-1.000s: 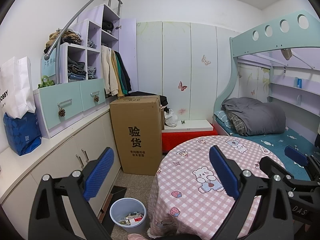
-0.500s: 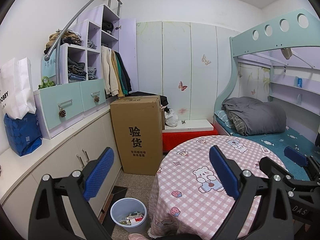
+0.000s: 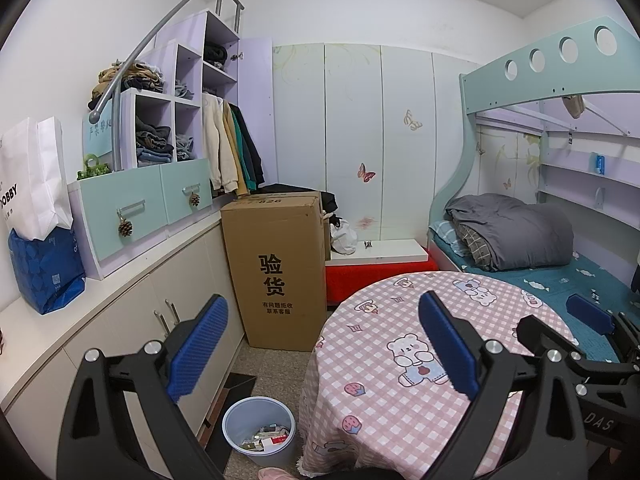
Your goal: Collect trash
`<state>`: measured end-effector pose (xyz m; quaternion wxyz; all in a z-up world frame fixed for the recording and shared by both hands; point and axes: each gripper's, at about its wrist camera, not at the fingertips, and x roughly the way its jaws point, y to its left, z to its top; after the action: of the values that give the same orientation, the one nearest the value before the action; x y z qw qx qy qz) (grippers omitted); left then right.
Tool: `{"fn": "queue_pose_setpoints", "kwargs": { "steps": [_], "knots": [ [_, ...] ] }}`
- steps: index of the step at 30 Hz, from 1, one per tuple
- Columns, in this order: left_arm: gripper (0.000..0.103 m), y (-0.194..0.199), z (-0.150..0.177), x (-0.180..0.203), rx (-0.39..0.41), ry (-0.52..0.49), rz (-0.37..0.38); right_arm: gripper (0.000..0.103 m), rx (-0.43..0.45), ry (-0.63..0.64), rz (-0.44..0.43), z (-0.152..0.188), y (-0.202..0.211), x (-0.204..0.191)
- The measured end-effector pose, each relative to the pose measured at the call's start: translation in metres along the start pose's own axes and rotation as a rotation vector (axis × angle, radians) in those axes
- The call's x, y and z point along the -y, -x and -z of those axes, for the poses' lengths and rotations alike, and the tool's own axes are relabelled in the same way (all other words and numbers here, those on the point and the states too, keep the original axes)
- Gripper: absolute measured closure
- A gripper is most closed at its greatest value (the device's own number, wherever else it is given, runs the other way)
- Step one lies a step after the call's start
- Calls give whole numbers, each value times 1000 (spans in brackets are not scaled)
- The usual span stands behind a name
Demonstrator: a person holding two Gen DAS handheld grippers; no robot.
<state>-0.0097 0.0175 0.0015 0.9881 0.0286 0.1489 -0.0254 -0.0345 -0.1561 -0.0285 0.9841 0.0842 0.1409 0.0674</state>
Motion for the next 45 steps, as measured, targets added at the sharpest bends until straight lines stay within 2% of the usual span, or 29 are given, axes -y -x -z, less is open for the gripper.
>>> {"fn": "queue_pose_setpoints", "kwargs": {
  "steps": [45],
  "knots": [
    [9, -7, 1, -9, -17, -14, -6, 9, -31, -33, -25, 8, -6, -9]
  ]
}}
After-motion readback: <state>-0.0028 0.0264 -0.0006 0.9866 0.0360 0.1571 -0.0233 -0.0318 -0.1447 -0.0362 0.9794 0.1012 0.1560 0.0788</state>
